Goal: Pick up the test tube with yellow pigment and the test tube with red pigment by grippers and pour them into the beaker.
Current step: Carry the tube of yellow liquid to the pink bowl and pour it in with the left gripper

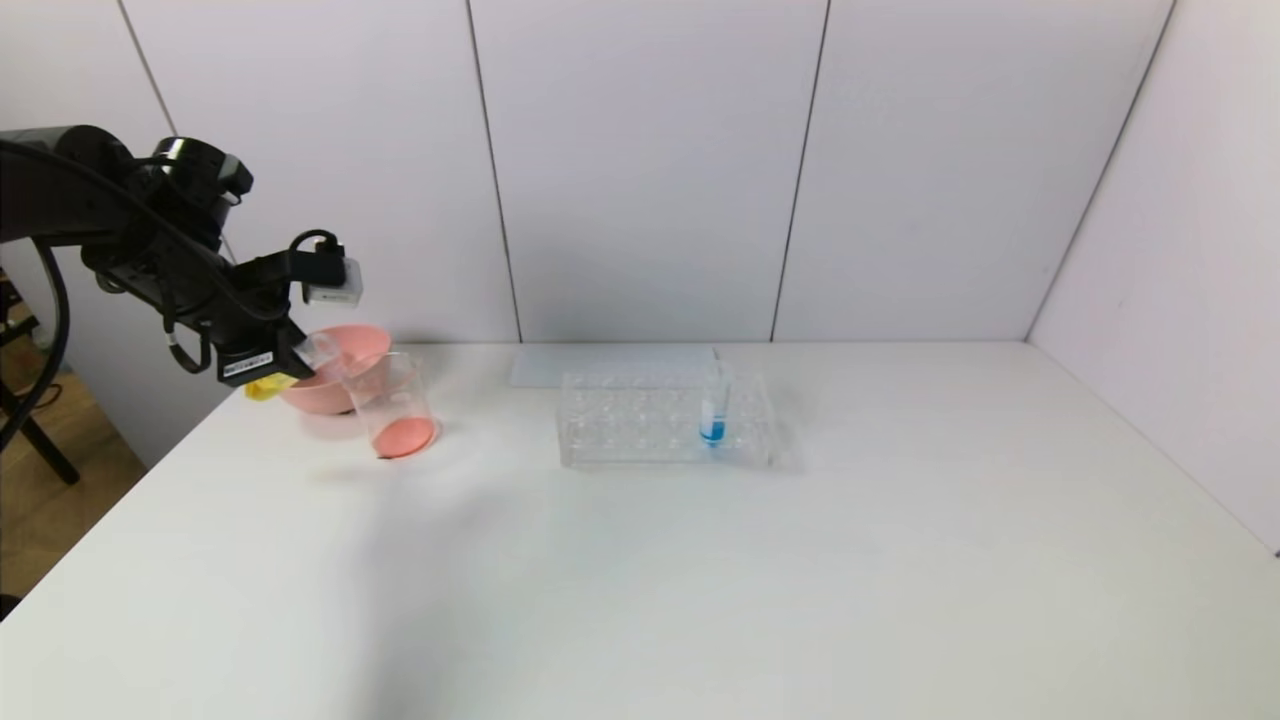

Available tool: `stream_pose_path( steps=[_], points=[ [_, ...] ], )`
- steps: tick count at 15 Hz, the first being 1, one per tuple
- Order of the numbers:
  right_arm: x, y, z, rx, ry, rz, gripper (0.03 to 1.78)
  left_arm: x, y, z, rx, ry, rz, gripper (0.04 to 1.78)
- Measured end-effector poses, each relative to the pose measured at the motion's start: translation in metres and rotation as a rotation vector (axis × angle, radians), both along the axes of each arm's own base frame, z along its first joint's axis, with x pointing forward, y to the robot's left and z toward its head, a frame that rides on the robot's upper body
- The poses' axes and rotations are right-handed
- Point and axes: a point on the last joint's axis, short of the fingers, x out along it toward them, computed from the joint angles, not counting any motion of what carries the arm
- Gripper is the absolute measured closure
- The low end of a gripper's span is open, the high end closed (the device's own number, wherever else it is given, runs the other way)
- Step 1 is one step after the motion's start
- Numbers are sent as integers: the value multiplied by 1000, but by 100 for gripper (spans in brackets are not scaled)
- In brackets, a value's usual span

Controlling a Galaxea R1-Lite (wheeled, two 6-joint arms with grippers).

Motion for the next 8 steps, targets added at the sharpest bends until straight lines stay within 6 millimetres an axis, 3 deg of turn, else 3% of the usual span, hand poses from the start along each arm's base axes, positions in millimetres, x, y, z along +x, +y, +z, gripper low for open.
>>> stream_pose_path(
  steps=[8],
  points=[
    [0,0,0,0,0,0,11,4,-14,-1,13,-13,-26,139]
  ],
)
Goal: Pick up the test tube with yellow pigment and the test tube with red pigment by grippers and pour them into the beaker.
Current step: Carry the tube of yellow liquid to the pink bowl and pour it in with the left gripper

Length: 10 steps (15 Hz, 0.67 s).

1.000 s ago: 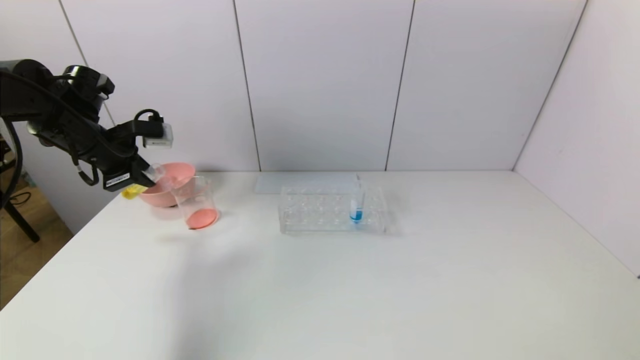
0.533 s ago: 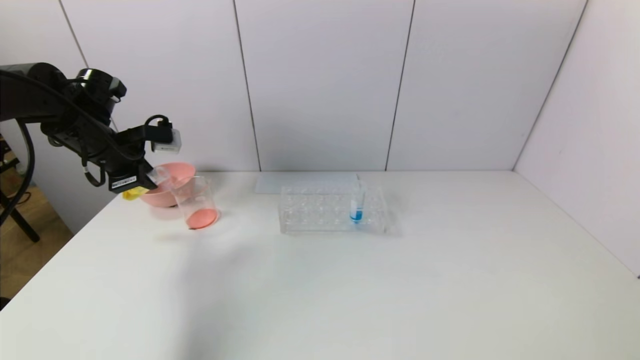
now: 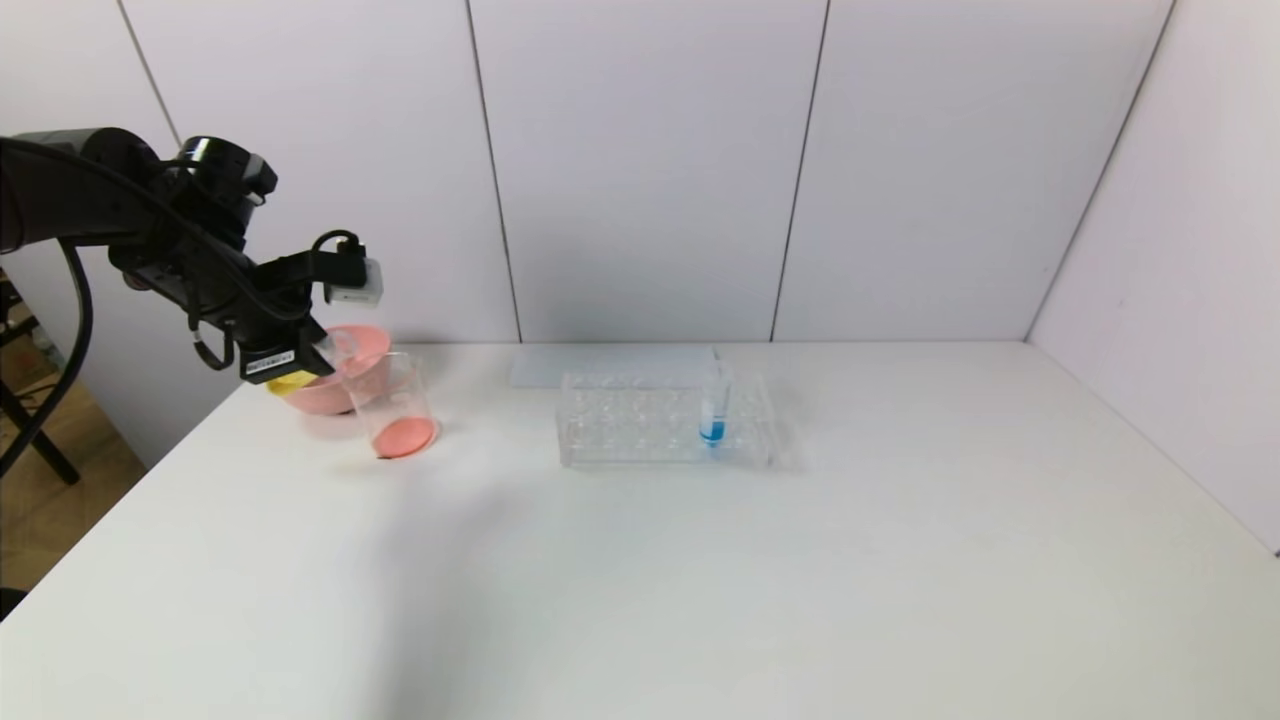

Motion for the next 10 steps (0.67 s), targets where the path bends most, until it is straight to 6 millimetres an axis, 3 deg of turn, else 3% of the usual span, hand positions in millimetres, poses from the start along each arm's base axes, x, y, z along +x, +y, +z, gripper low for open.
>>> stream_pose_path(
  steps=[10],
  points=[
    [0,0,0,0,0,0,11,3,-8,-2,48,3,18,139]
  ],
)
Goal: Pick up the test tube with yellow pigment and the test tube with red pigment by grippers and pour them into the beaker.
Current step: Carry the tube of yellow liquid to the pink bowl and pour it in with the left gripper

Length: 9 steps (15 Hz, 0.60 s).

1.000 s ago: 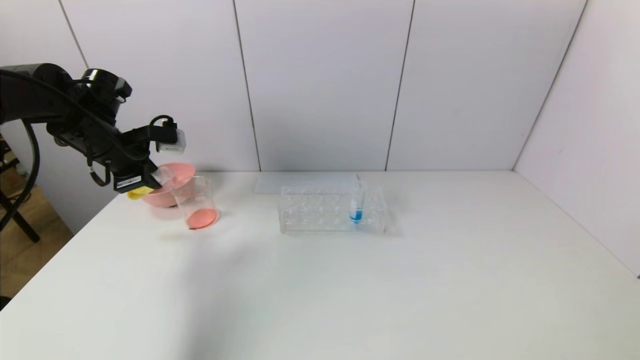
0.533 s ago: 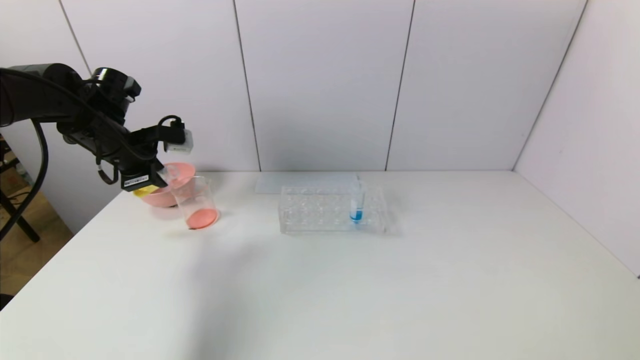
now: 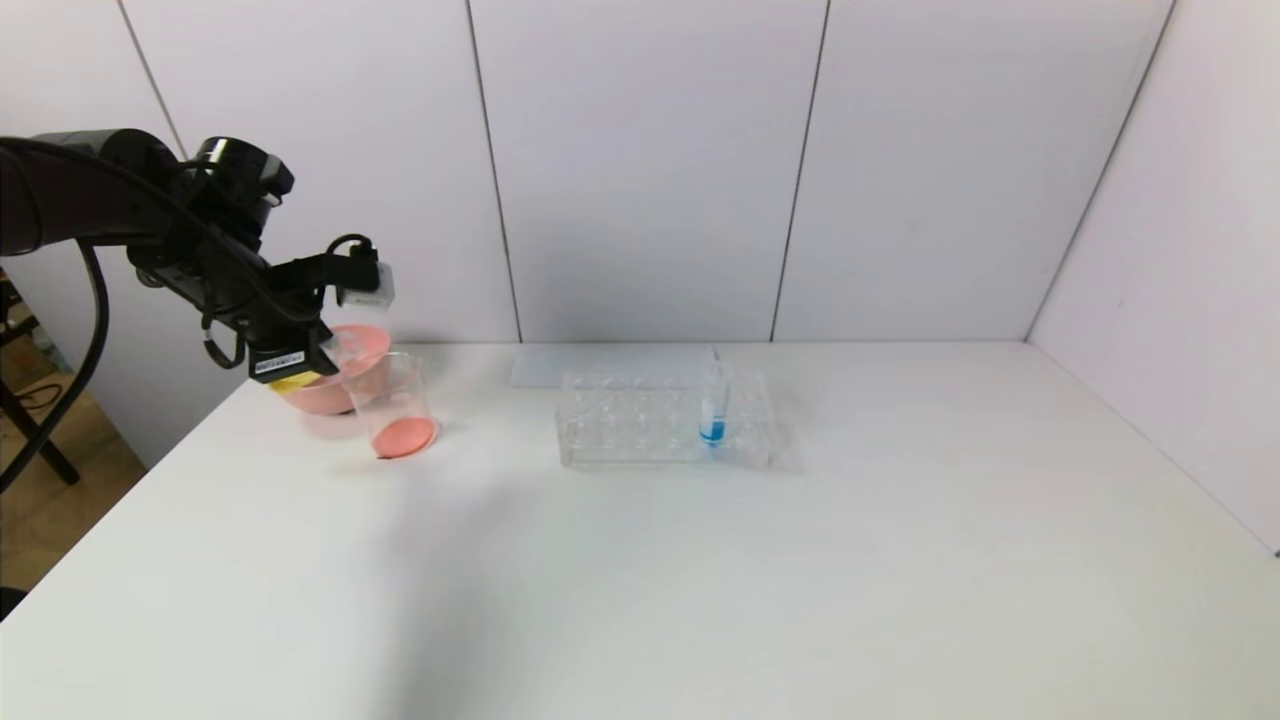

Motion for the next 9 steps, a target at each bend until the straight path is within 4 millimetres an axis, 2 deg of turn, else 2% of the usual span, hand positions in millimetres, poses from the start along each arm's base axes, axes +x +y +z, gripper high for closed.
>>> stream_pose_path(
  steps=[9],
  points=[
    [0,0,0,0,0,0,11,0,-6,-1,75,12,31,139]
  ],
)
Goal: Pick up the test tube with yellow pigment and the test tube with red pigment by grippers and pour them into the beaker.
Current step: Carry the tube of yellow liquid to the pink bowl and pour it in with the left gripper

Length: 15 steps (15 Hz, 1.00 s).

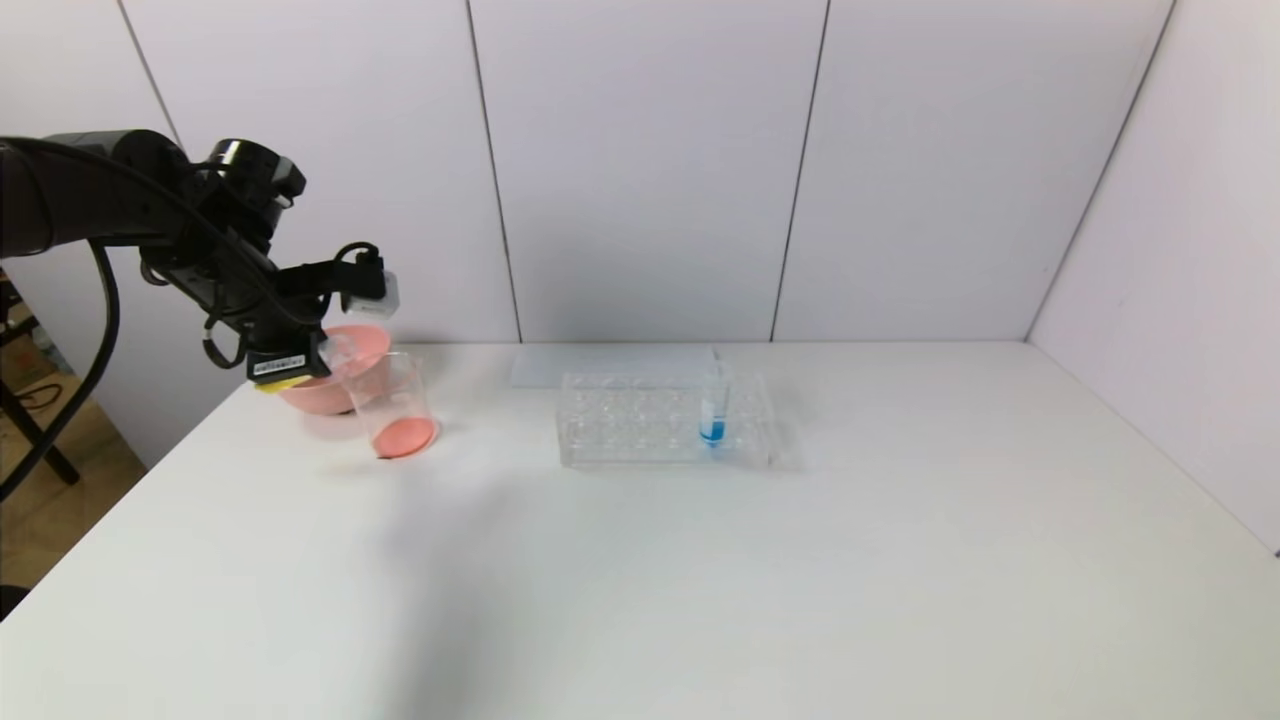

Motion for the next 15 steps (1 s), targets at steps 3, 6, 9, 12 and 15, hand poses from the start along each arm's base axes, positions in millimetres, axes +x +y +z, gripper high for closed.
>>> stream_pose_path(
  steps=[3,6,9,12,15],
  points=[
    [0,0,0,0,0,0,11,0,0,0,33,3,21,139],
    [0,0,0,-1,0,0,11,1,-3,-1,56,2,28,139],
    [0,0,0,0,0,0,11,2,-5,-3,97,9,46,139],
    [0,0,0,0,0,0,11,2,-8,-4,101,12,41,139],
    [0,0,0,0,0,0,11,4,-10,-6,115,17,44,139]
  ],
)
